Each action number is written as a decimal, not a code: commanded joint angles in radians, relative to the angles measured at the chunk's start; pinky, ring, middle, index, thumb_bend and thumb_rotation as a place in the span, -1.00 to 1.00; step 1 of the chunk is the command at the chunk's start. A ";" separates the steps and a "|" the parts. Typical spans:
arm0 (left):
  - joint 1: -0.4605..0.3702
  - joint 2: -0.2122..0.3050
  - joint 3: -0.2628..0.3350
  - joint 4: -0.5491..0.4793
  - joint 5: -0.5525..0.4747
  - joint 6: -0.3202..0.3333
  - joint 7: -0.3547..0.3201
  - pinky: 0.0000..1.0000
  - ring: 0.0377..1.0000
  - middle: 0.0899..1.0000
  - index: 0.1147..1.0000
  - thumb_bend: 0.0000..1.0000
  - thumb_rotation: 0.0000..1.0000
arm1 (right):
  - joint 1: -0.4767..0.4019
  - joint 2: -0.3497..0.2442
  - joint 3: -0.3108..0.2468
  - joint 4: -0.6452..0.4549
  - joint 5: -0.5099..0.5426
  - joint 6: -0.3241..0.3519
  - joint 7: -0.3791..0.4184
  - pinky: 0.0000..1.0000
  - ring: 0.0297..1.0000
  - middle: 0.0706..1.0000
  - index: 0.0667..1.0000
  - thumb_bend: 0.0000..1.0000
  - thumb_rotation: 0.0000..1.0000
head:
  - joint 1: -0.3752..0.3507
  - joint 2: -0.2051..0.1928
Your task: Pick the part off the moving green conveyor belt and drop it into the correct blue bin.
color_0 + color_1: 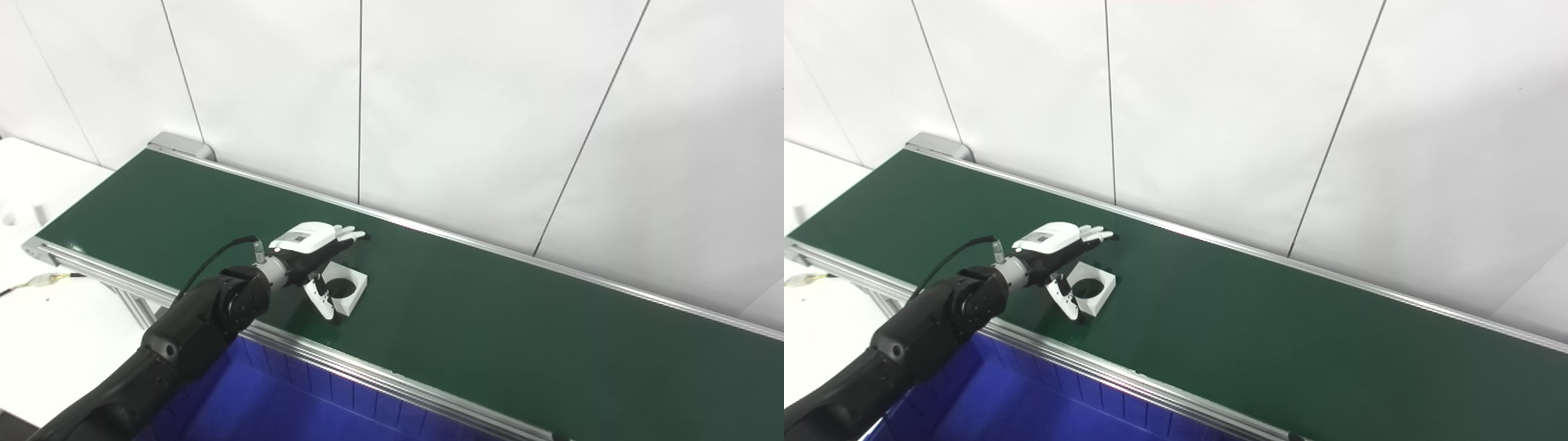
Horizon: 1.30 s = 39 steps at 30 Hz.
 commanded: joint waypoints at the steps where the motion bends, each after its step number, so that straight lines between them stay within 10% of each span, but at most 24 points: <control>1: -0.050 0.001 -0.001 -0.014 0.008 0.015 -0.004 0.94 0.99 0.97 0.88 0.68 -1.00 | 0.006 0.005 -0.006 -0.031 0.005 -0.043 -0.015 0.48 0.60 0.67 0.80 0.54 -0.55 | 0.001 0.001; 7: -0.041 -0.044 -0.009 0.007 -0.001 0.011 0.021 0.74 0.84 0.87 0.80 0.63 -1.00 | 0.011 0.008 -0.008 -0.038 0.004 -0.038 -0.015 0.47 0.60 0.67 0.80 0.53 -0.50 | 0.000 0.006; 11: -0.036 -0.081 0.005 0.038 -0.007 -0.010 0.086 0.13 0.34 0.56 0.50 0.27 -1.00 | 0.017 0.012 -0.010 -0.042 0.013 -0.041 -0.014 0.46 0.60 0.67 0.80 0.54 -0.47 | 0.003 0.010; 13: -0.038 -0.092 0.005 0.045 -0.007 -0.007 0.103 -0.12 -0.15 0.04 0.07 0.03 -1.00 | 0.018 0.012 -0.011 -0.044 0.019 -0.044 -0.010 0.49 0.62 0.69 0.82 0.53 -0.50 | 0.003 0.010; 20: -0.052 -0.092 -0.018 0.042 0.018 0.051 0.083 -0.40 -0.30 -0.17 -0.08 0.00 -1.00 | 0.016 0.012 -0.013 -0.040 0.017 -0.046 -0.014 0.48 0.61 0.69 0.81 0.54 -0.45 | 0.006 0.013; 27: -0.050 -0.075 -0.019 0.029 0.014 0.068 0.070 -0.28 -0.22 -0.10 -0.12 0.00 -1.00 | 0.016 0.012 -0.015 -0.049 0.012 -0.033 -0.011 0.48 0.62 0.69 0.81 0.53 -0.43 | 0.003 0.018; 34: 0.025 -0.073 0.079 -0.079 -0.081 -0.013 0.148 -0.54 -0.34 -0.23 -0.07 -0.01 -1.00 | 0.012 0.014 -0.013 -0.048 0.006 -0.045 -0.013 0.46 0.60 0.68 0.81 0.49 -0.48 | -0.033 0.042; 39: 0.114 -0.093 0.164 -0.208 -0.184 -0.066 0.178 -0.35 -0.29 -0.19 -0.08 -0.01 -1.00 | 0.011 0.020 -0.013 -0.050 0.015 -0.041 -0.011 0.49 0.60 0.68 0.80 0.50 -0.47 | -0.075 0.066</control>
